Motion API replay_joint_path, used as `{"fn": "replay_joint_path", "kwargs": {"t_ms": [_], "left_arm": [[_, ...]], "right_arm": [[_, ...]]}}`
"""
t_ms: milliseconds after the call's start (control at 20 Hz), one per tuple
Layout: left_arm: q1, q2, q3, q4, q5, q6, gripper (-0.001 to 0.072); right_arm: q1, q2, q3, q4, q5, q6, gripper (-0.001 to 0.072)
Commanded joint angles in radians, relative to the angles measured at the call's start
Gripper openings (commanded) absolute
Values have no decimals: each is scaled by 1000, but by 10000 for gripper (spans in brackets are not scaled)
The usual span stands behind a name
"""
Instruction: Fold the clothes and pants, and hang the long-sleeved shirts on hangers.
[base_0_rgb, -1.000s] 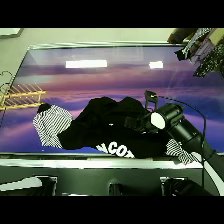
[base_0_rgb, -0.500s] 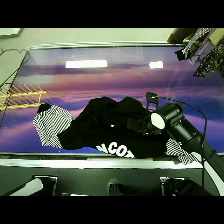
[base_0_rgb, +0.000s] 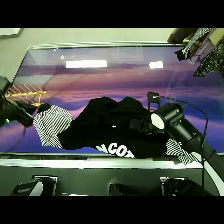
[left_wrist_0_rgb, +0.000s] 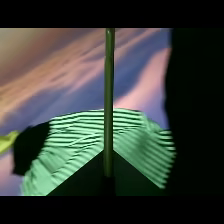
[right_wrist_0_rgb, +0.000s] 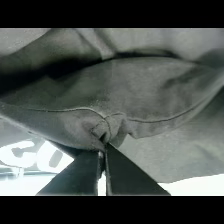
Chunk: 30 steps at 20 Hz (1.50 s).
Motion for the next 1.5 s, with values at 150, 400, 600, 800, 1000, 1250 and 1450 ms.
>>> {"fn": "replay_joint_path", "kwargs": {"t_ms": [150, 400, 600, 800, 1000, 1250, 1450], "left_arm": [[-201, 274, -185, -66, -77, -122, 17], [-242, 372, -187, -93, -258, -146, 16], [-242, 452, -187, -93, -341, -194, 17], [-242, 507, -186, -101, -441, -243, 17], [-242, 570, -186, -126, -454, -303, 17], [-242, 613, -186, -134, -496, -362, 17], [-242, 626, -187, -137, -570, -365, 18]], "right_arm": [[1, -1, 0, -52, 3, 40, 29], [1, -1, 0, -87, 3, 113, 29], [1, -1, 0, -108, 3, 171, 28], [1, -1, -1, -137, 3, 210, 28], [1, -1, -1, -167, 4, 247, 28], [1, -1, -1, -206, 3, 295, 28], [1, -1, -1, -225, -1, 320, 28]]}}
